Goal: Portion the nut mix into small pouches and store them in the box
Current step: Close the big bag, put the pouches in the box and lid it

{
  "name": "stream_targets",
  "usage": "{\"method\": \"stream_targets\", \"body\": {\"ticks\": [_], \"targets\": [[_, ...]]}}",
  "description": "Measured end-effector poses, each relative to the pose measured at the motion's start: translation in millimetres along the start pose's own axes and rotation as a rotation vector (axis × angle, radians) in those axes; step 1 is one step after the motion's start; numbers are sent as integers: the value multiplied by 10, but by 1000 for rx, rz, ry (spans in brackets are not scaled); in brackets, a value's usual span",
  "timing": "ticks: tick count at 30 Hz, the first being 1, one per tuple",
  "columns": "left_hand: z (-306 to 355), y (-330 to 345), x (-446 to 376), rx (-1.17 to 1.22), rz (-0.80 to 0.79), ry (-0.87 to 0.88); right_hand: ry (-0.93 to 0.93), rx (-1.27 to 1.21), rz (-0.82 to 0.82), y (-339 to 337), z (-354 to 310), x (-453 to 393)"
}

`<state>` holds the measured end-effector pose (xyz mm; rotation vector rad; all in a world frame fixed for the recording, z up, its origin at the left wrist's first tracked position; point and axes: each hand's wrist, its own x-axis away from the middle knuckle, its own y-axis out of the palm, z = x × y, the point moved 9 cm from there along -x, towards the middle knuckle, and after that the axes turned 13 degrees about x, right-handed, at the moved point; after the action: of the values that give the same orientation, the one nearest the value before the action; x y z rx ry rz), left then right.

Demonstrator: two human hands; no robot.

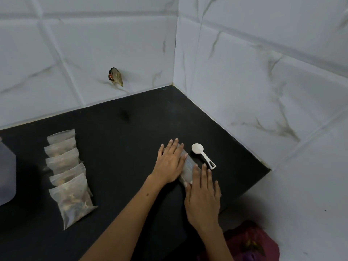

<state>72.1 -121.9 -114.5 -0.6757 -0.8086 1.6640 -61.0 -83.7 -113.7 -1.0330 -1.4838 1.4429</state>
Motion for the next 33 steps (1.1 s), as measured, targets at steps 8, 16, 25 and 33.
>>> {"method": "stream_targets", "body": {"ticks": [8, 16, 25, 33], "targets": [[12, -72, -8, 143, -18, -25, -47, -65, -224, -24, 12, -58], [-262, -1451, 512, 362, 399, 18, -108, -345, -23, -896, -487, -312], [-1498, -3371, 2169, 381, 1093, -178, -591, -707, -30, -1349, -2450, -322], [-2747, -3816, 3137, 503, 1309, -513, -783, -769, -297, -1147, -4113, -89]]}}
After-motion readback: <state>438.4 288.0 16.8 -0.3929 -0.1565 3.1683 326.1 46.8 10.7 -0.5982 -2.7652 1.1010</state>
